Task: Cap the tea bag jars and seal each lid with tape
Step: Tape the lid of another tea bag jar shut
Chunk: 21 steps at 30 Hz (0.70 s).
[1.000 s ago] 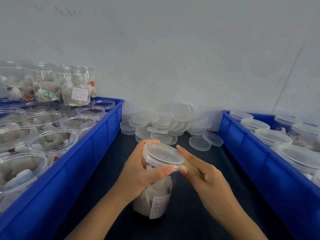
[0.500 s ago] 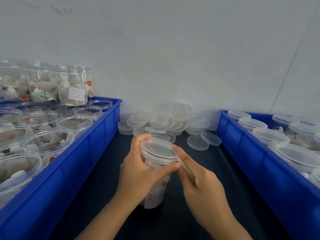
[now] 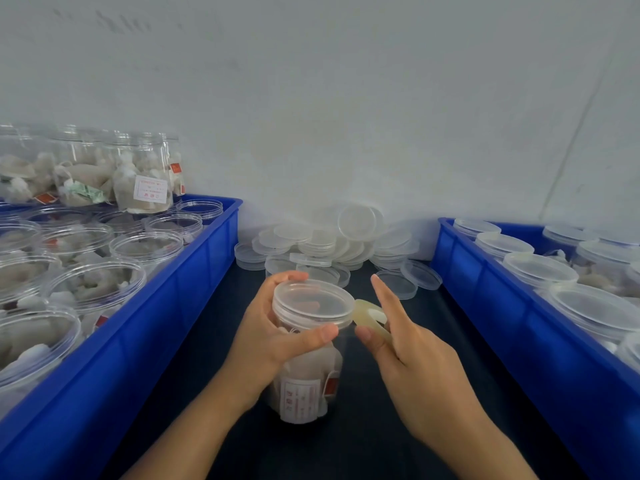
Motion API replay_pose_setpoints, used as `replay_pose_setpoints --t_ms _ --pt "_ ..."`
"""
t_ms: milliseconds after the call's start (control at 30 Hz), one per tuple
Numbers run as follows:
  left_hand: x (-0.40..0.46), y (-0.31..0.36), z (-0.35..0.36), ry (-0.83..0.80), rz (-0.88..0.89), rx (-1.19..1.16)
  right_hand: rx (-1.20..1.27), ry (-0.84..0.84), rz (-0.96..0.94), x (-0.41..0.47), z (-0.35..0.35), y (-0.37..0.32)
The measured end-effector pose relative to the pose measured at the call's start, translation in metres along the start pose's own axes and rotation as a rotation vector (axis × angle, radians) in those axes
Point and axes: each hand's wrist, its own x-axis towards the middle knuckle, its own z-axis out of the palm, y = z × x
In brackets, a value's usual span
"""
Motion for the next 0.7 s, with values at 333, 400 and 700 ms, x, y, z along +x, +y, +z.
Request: replay_pose_setpoints --t_ms 333,400,700 --pt "0.0034 0.0002 -0.0022 -0.112 -0.05 -0.033 -0.071 0.055 -0.034 -0.0003 -0.0016 -0.0015" --pt "0.0034 0.0013 -0.0019 -0.128 -0.048 -0.016 -0.081 0.079 -0.031 0.0001 -0.0004 0.0001" --pt "0.0049 0.0055 -0.001 -0.065 -0.091 -0.017 -0.146 0.258 -0.082 -0.0039 -0.0071 -0.0033"
